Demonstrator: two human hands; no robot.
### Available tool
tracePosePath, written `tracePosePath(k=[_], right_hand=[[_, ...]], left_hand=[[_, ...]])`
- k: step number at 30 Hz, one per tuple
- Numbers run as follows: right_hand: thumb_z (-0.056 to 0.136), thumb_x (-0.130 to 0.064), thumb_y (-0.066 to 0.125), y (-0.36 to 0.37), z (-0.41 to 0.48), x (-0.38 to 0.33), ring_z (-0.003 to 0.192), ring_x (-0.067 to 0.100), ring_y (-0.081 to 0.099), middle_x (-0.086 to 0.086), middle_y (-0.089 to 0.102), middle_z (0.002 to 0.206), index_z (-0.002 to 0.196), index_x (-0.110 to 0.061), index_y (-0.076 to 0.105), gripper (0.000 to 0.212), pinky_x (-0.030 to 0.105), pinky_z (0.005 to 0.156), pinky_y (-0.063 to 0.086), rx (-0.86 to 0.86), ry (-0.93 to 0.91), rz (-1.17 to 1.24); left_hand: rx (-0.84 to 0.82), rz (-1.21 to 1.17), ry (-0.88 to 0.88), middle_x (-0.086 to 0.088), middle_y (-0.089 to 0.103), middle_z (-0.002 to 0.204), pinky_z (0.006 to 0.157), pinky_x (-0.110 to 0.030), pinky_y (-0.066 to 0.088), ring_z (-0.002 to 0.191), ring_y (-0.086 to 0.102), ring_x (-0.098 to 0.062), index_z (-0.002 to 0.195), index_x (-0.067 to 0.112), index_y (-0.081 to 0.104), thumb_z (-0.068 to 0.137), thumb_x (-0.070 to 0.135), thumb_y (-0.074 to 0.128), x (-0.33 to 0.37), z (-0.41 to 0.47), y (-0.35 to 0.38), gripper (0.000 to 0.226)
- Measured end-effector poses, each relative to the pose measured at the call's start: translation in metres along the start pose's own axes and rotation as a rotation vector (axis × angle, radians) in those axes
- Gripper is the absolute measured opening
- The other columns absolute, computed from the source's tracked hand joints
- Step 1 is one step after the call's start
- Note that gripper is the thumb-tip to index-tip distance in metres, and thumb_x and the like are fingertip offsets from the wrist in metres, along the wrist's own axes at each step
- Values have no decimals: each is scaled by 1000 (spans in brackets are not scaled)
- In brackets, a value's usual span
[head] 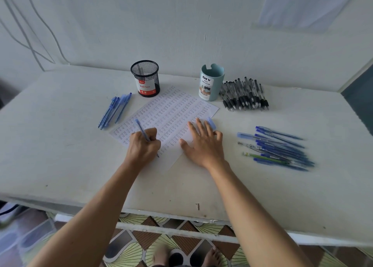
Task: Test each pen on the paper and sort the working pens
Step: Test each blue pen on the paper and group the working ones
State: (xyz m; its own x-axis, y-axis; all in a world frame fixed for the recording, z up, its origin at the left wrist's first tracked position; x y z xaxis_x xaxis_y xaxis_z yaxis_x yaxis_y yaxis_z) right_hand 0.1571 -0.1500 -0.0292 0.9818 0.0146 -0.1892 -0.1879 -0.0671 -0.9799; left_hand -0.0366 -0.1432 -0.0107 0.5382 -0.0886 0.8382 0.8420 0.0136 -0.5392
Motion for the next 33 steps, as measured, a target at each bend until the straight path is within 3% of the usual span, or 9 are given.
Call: tracePosePath(k=[6,10,12,15,19,23,26,29,33], right_hand=[[85,-84,18,-1,-3,0,154,23,-3,0,-2,168,159,-31,3,92,51,116,11,-8,4,43],[82,-84,31,0,-4,0,152,23,8,4,13,164,146,-37,28,80,50,110,19,62,-38,49],[84,-81,35,-1,-5,0,149,22,13,2,19,161,143,-37,34,74,49,108,21,76,-56,39],[87,-77,41,-3,-6,3,146,21,17,1,23,159,145,-37,36,71,47,109,21,67,-71,49],[90,-69,45,-8,-8,4,149,18,11,0,18,162,150,-37,31,69,47,113,15,13,-83,69],[91,-61,49,-10,-13,8,152,14,6,-5,14,164,149,-36,30,66,46,116,12,-22,-99,56],[88,-55,54,-13,-16,13,151,12,7,-8,17,163,146,-37,35,64,45,116,11,-27,-98,74],[82,-52,56,-15,-18,18,150,14,13,-9,26,160,142,-37,41,64,45,114,15,-5,-112,84],[79,-47,45,-9,-16,22,131,21,47,-5,56,136,129,-25,58,56,43,94,30,340,-72,149]], left_hand=[[71,-31,-42,-4,27,57,43,-17,19,49,24,-8,59,13,28,67,-17,52,-2,0,-2,39],[214,-153,-68,-12,44,59,44,-23,35,54,43,-17,62,3,38,73,-13,57,-4,0,-6,27],[260,-194,-31,-17,55,65,47,-20,41,56,52,-15,71,14,47,82,-4,63,-1,-1,-4,27],[232,-206,-82,-19,65,73,52,-27,46,58,60,-13,82,24,47,88,21,75,-2,1,0,29],[148,-71,-51,-1,67,72,56,-34,45,62,57,-15,78,24,59,84,37,79,-3,5,1,24],[38,-94,163,12,73,88,67,-27,52,80,68,-7,94,26,74,92,31,65,7,-2,3,10],[-24,-224,140,5,74,83,71,-36,56,81,69,-12,99,27,76,90,23,54,11,0,8,24],[-26,-418,47,-4,72,78,69,-43,56,77,68,-24,99,21,72,88,16,52,14,5,15,24],[7,-543,12,-6,69,73,66,-42,54,72,66,-28,93,7,58,95,2,56,15,9,17,6]])
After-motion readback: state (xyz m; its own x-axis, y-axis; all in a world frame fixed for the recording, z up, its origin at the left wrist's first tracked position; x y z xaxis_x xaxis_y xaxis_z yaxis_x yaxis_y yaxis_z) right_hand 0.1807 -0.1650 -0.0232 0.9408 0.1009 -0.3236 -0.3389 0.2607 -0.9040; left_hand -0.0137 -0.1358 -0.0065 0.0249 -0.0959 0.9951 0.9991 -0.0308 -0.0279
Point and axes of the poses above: each hand's wrist, its own z-axis towards the middle knuckle, its own y-axis out of the palm, x = y × z, the point moved 1 cm from there along z, towards the middle knuckle
